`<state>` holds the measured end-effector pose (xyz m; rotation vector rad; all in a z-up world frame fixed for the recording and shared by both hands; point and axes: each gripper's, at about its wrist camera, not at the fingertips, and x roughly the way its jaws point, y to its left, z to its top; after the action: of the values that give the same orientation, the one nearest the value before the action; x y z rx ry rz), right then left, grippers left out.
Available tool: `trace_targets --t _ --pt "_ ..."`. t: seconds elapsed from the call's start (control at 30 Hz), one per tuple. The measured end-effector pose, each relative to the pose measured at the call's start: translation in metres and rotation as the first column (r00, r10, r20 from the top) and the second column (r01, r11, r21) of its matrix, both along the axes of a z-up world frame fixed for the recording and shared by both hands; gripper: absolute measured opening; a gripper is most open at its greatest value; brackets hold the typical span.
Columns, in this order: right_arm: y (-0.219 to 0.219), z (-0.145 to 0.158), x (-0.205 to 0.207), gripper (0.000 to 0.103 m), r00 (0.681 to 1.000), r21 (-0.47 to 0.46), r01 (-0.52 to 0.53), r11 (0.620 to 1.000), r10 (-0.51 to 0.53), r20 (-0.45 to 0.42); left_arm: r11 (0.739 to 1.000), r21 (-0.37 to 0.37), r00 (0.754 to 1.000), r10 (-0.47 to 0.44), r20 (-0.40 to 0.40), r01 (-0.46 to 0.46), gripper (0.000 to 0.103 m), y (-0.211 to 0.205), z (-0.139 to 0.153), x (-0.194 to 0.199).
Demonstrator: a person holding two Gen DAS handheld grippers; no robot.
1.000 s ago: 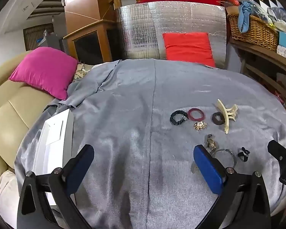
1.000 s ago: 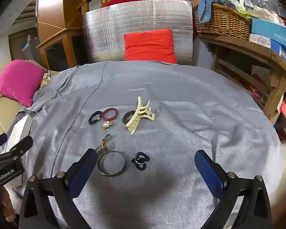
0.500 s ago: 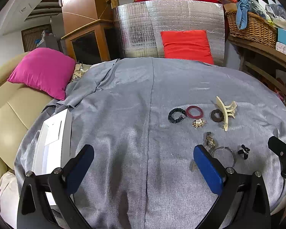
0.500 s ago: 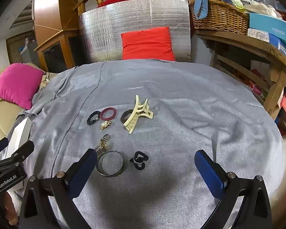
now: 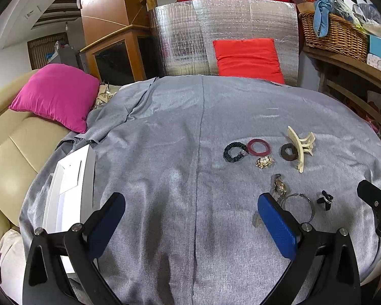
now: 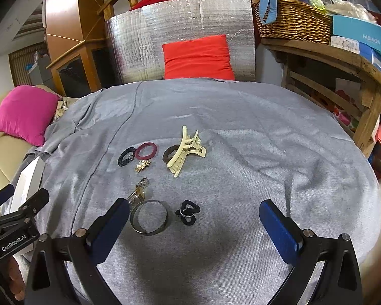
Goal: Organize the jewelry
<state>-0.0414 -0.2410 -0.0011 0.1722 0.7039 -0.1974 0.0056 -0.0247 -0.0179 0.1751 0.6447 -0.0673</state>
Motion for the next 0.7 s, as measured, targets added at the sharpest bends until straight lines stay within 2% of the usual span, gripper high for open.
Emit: trace_targets --t 0.7 --pt "0.0003 -0.0019 -0.0003 0.103 1.0 0.015 -0.004 1.0 0.004 -0.001 1.0 0.004 1.0 0.006 -0.018 -0.006 0.103 0.0001 -0.0027 0.0021"
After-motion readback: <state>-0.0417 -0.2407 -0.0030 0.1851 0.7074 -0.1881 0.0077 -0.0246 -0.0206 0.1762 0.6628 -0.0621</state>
